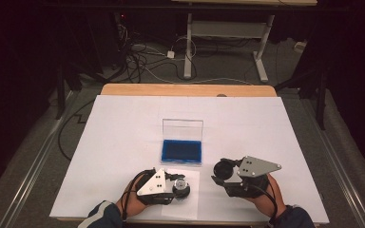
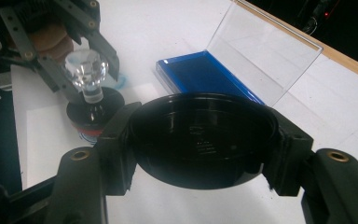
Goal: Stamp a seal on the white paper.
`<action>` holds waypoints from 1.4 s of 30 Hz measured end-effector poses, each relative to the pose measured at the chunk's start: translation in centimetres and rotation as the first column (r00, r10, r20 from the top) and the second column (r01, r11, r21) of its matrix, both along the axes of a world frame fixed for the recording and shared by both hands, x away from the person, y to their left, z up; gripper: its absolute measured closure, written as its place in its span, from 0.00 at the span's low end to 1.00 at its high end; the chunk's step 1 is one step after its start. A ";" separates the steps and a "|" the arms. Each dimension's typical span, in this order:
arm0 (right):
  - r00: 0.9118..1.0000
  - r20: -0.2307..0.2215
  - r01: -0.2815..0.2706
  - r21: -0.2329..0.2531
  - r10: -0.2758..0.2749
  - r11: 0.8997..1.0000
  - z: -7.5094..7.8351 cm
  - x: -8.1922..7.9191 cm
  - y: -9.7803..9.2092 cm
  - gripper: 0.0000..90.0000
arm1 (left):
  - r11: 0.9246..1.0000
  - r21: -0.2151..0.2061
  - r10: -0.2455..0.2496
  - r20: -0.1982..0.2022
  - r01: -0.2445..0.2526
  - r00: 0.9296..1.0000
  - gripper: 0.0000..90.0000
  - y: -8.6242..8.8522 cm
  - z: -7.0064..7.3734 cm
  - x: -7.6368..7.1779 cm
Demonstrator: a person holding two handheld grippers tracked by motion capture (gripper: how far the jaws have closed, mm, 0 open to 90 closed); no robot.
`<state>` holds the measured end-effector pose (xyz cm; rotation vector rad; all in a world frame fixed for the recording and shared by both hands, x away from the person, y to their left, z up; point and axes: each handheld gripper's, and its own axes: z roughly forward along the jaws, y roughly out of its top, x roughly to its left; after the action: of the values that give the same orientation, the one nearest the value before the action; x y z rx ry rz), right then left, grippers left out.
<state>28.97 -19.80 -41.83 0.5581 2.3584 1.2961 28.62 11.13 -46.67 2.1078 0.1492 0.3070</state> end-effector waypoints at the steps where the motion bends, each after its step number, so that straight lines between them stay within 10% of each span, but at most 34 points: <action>1: 1.000 -0.001 0.000 -0.001 0.000 1.000 0.0 0.0 0.0 0.43 | 1.000 0.008 -0.002 -0.002 0.002 1.000 0.60 0.0 -0.1 0.0; 30: 1.000 -0.004 -0.007 -0.006 0.007 1.000 -0.1 0.0 0.1 0.43 | 0.999 0.046 -0.009 0.000 0.009 1.000 0.61 0.1 -1.9 0.1; 32: 1.000 -0.004 -0.007 -0.006 0.007 1.000 -0.1 -0.1 0.1 0.43 | 0.995 0.080 -0.060 -0.023 0.061 0.998 0.78 -0.1 -2.2 0.0; 34: 1.000 -0.001 -0.005 -0.006 0.005 1.000 -0.1 -0.1 0.1 0.43 | 0.995 0.094 -0.046 0.026 0.043 0.999 0.80 -0.5 -2.1 -0.6; 42: 1.000 0.000 0.011 0.007 -0.011 1.000 0.0 0.1 -0.3 0.43 | 0.995 0.085 -0.041 -0.019 0.043 0.999 0.80 -0.3 -1.8 0.2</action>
<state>29.08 -20.06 -41.82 0.5721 2.3479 1.3007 28.78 10.84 -48.46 2.1960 0.1034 0.2746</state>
